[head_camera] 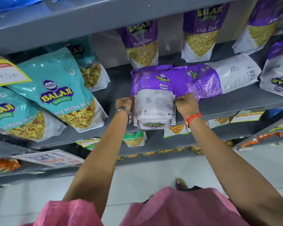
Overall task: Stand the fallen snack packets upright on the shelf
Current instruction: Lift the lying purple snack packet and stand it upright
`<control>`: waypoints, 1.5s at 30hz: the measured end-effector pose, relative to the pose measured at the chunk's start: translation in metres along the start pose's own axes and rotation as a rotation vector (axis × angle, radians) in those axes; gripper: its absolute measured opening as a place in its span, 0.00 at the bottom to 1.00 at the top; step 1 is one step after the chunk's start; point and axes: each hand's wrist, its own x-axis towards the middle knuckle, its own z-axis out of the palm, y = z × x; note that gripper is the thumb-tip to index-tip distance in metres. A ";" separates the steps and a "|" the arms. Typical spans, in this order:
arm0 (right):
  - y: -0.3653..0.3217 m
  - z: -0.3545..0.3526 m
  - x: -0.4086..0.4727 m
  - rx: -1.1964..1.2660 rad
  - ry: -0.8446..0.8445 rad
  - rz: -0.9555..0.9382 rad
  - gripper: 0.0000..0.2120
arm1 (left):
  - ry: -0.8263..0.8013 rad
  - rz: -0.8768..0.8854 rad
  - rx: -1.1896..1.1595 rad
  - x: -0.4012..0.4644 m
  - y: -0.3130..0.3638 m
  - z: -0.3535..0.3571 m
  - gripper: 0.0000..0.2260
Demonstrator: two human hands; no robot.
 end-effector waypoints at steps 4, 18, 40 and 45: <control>-0.007 0.002 -0.006 0.040 0.015 -0.066 0.10 | 0.026 0.025 -0.153 0.001 -0.008 -0.010 0.10; -0.052 0.004 0.018 0.101 0.126 -0.305 0.11 | -0.062 0.043 -0.586 -0.019 0.036 -0.024 0.09; -0.029 -0.014 0.021 0.359 -0.373 -0.189 0.09 | 0.065 0.683 -0.059 -0.056 0.006 -0.001 0.09; -0.019 -0.001 0.002 0.355 -0.483 -0.258 0.11 | -0.014 0.867 0.059 -0.082 0.003 0.007 0.19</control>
